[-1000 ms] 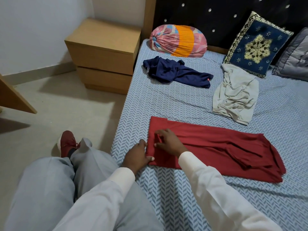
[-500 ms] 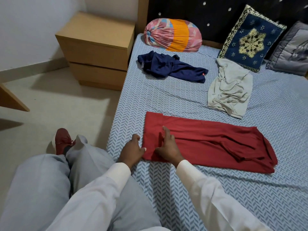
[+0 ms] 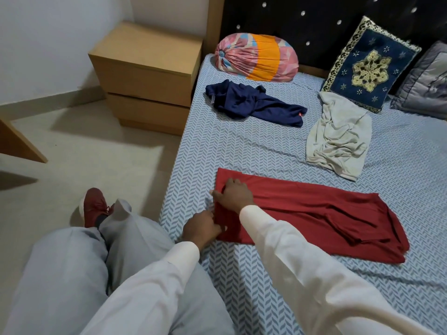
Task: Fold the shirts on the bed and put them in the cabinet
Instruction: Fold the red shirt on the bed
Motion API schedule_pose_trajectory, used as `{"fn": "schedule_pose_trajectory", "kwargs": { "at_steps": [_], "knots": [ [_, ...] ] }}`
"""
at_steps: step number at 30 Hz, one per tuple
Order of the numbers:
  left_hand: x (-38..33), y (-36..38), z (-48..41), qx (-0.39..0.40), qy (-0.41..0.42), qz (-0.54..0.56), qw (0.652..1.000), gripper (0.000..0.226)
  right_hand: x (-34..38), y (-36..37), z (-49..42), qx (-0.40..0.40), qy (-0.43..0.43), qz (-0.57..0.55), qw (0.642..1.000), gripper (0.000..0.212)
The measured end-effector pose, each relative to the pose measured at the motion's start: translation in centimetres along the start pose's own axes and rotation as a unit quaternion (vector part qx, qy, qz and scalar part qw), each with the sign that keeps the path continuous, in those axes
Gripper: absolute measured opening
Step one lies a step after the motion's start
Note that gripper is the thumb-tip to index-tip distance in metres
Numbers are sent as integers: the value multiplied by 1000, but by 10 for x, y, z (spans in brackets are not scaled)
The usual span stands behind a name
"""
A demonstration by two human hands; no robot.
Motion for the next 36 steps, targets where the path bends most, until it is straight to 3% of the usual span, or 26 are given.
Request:
{"fn": "schedule_pose_trajectory", "kwargs": {
  "at_steps": [2,7,9,12,15,17,20,22,26,29,32,36],
  "knots": [
    [7,7,-5,42,3,81,996,44,9,-2,-7,-1,33,17,999,88],
    [16,26,-17,114,31,196,973,72,31,-15,-11,-38,11,80,996,58],
    [19,22,-16,108,39,217,969,67,39,-17,-14,-30,-1,84,996,64],
    [26,-8,-4,62,56,235,968,43,64,-28,-17,-23,-26,94,995,60],
    [58,-71,18,-62,44,225,971,25,124,-39,-26,-28,-61,96,993,36],
    [78,-119,40,-144,30,206,967,12,169,-42,-33,-29,-80,85,993,32],
    [97,-166,60,-201,20,173,964,20,214,-40,-41,-5,-92,54,994,31],
    [101,-172,65,-199,32,191,961,20,217,-34,-42,25,-84,14,996,34],
    [76,-149,77,-188,90,194,959,20,181,-26,-32,54,-112,-86,989,46],
    [47,-121,74,-147,165,218,951,24,129,-31,-16,46,-157,-224,961,47],
    [22,-94,61,-107,196,127,966,46,63,-32,9,49,-162,-391,905,80],
    [2,-56,41,-58,125,-44,989,78,-27,-31,33,27,-145,-455,878,86]
  ]
}}
Point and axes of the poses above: each hand's wrist, its own z-axis away from the middle knuckle, its own y-axis out of the palm, x = y × z, the point moved 9 cm from there along -z, towards the middle knuckle, and after that the axes turned 13 degrees about x, right-handed, at the moved point
